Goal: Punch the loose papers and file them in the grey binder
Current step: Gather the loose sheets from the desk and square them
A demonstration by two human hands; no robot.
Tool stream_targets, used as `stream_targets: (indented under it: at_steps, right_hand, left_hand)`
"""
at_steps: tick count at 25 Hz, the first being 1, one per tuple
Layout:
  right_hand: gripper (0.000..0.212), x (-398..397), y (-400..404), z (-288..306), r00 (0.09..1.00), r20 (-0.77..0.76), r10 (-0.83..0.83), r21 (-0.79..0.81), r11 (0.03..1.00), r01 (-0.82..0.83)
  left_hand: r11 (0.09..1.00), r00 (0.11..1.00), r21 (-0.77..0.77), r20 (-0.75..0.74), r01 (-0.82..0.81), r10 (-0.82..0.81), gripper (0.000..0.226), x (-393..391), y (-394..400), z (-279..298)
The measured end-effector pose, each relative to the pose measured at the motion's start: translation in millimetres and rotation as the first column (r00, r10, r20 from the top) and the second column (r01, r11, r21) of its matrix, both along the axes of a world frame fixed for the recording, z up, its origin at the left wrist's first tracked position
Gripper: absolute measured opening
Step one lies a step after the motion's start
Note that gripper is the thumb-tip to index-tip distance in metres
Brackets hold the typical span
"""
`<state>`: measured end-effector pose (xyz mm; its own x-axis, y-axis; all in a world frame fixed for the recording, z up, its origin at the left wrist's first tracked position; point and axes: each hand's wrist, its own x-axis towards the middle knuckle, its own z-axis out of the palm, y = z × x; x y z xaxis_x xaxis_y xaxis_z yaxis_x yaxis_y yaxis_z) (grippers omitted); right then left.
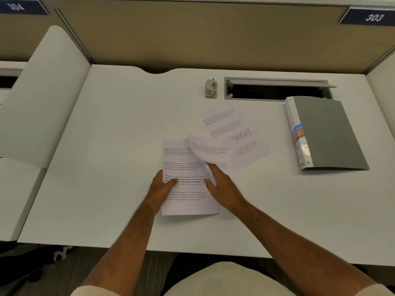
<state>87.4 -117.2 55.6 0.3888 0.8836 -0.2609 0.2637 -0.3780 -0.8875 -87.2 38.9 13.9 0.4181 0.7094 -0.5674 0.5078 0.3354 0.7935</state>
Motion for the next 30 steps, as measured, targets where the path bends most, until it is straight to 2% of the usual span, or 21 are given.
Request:
stream_targets:
  at_steps: [5,7,11,13,15,18,21,23,25,26,28,30]
  right_hand:
    - [0.065,-20.6,22.0,-5.2,0.993,0.043,0.107,-0.003,0.994,-0.107]
    - [0.070,-27.7,26.4,-8.9,0.985,0.010,0.175,-0.034,0.984,-0.174]
    - [0.085,-42.5,26.4,-15.7,0.966,-0.020,0.257,-0.227,0.940,-0.255]
    - [0.091,-47.0,25.8,-17.6,0.951,-0.018,0.308,-0.267,0.915,-0.302]
    - [0.092,-48.1,24.1,-19.8,0.939,-0.010,0.345,-0.227,0.913,-0.338]
    - [0.083,-42.9,21.0,-19.5,0.940,-0.041,0.339,-0.187,0.921,-0.341]
    - [0.076,-28.3,14.6,-20.6,0.979,0.001,0.205,-0.192,0.960,-0.201]
    - [0.067,-9.8,6.2,-29.7,0.991,0.129,0.036,-0.133,0.991,-0.019]
    - [0.069,10.6,-0.9,-37.7,0.975,0.168,-0.144,-0.122,0.979,0.166]
    - [0.073,19.0,-1.7,-37.5,0.967,0.105,-0.233,-0.155,0.957,0.247]
    - [0.077,32.0,-0.3,-31.5,0.921,-0.131,-0.368,-0.208,0.918,0.337]
    - [0.067,40.9,3.3,-18.1,0.854,-0.309,-0.419,-0.208,0.906,0.369]
  left_hand:
    - [0.999,1.000,-0.052,0.017,0.002,-0.001,0.029,3.2,-1.6,2.1]
    - [0.994,0.999,-0.105,0.017,-0.036,0.038,0.024,4.9,-2.7,4.8]
    - [0.983,0.996,-0.169,0.040,-0.073,0.081,0.033,6.0,-4.5,3.6]
    - [0.975,0.993,-0.204,0.058,-0.090,0.103,0.038,5.6,-4.8,3.9]
    - [0.981,0.996,-0.185,0.063,-0.051,0.064,0.033,6.5,-5.5,5.9]
    - [0.998,0.999,-0.058,0.004,0.035,-0.035,0.034,9.2,-6.3,7.9]
    - [1.000,0.998,-0.006,-0.048,0.027,-0.027,0.038,6.6,-3.1,8.5]
    - [0.999,0.998,-0.002,-0.043,0.035,-0.035,0.038,3.1,-0.3,9.7]
    - [0.999,0.999,-0.009,-0.017,0.046,-0.046,0.039,-0.9,1.6,16.0]
    - [0.999,0.999,-0.013,0.006,0.050,-0.050,0.039,-2.6,1.8,20.4]
    - [0.998,0.996,-0.027,0.066,0.060,-0.058,0.039,-5.7,1.2,28.2]
    - [0.996,0.988,-0.040,0.129,0.086,-0.080,0.039,-6.7,0.4,35.7]
